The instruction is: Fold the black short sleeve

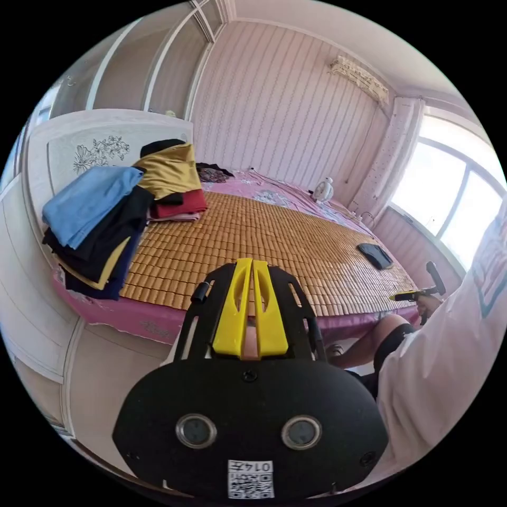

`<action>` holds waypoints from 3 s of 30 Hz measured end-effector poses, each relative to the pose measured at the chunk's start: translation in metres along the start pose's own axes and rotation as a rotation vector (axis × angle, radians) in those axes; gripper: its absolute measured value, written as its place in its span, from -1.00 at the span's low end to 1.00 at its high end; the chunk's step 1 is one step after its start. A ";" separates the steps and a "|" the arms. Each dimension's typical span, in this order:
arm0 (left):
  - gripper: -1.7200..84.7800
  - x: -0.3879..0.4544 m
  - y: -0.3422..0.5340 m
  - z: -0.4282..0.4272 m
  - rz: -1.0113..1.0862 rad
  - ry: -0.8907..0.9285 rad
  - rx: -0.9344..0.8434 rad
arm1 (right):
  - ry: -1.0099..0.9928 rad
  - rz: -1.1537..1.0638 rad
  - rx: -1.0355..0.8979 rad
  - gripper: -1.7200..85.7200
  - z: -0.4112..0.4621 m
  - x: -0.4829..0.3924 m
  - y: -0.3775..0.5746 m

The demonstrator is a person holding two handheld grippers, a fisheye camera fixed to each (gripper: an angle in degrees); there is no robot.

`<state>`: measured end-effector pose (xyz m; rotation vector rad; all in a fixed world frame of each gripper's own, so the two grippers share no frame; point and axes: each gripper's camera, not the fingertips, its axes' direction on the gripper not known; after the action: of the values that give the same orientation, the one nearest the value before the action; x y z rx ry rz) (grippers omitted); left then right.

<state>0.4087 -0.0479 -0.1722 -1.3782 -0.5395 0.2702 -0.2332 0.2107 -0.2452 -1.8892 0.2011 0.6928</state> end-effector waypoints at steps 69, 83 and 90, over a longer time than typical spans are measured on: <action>-0.76 1.037 -0.448 0.909 0.533 0.413 -0.518 | -0.446 0.781 0.708 -0.92 0.317 0.331 0.157; -0.98 1.075 -0.503 0.795 0.681 0.516 -0.335 | -0.390 0.495 0.890 -0.96 0.304 0.306 0.136; -0.98 0.986 -0.532 0.649 0.649 0.552 -0.198 | -0.652 0.006 1.034 -0.96 0.286 0.270 0.114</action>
<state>0.8472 0.8865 0.6106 -1.7118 0.3623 0.3435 -0.1685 0.4643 -0.5602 -0.6364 0.1050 0.9303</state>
